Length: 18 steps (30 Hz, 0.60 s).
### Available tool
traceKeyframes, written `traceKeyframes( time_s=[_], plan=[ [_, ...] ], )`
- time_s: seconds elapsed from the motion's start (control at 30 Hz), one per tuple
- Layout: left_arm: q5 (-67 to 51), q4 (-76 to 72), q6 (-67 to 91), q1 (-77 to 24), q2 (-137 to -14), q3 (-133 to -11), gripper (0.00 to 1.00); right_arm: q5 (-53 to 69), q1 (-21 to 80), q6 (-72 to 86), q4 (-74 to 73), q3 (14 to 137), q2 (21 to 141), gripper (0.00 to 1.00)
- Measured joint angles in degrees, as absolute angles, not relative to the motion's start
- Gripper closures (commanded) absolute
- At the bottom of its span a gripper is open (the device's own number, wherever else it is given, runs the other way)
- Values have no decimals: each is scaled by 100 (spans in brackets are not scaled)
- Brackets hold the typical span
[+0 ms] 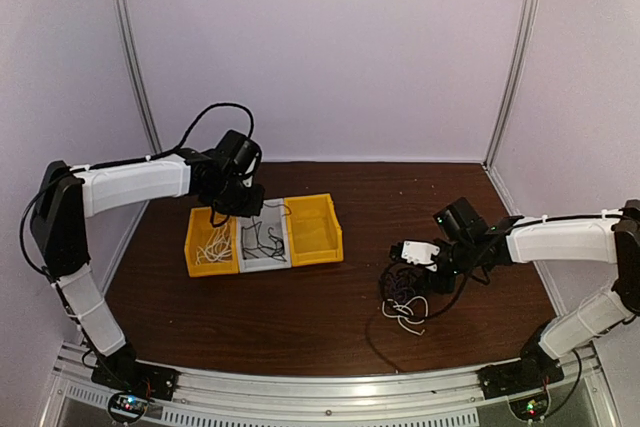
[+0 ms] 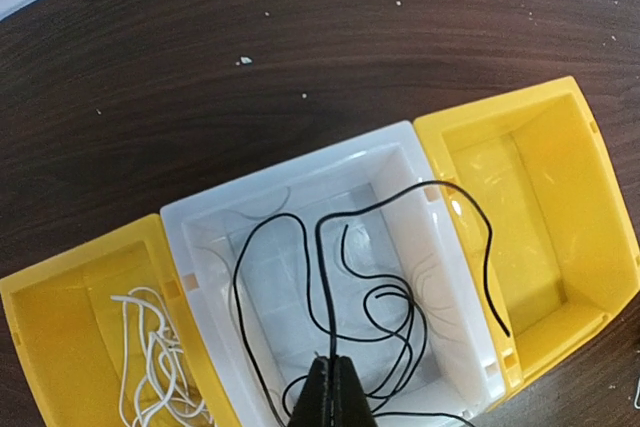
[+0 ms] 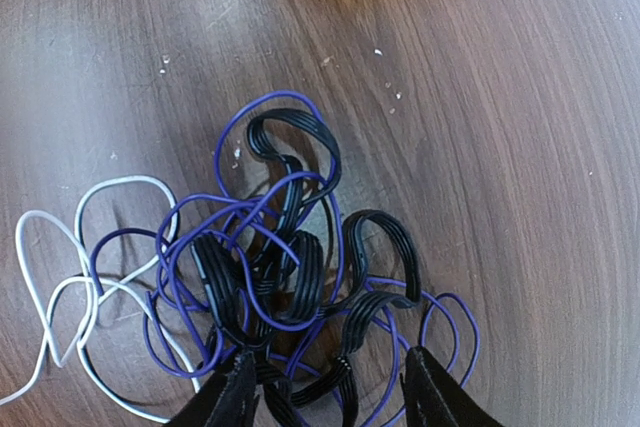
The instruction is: Untangle the cables
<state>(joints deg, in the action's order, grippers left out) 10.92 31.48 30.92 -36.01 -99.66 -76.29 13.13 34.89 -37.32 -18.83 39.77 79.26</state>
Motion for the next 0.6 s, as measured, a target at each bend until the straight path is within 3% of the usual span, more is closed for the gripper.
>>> traceKeyframes(
  time_s=[0.33,0.6],
  plan=[
    [1481,3782,2987,-3444,-10499,-8350,100,1299,3489,-3736,-1938,3977,8016,49],
    [1662,4014,2904,-3444,-9734,-8073,100,1297,3489,-3754,-1964,3977,8079,49]
  ],
)
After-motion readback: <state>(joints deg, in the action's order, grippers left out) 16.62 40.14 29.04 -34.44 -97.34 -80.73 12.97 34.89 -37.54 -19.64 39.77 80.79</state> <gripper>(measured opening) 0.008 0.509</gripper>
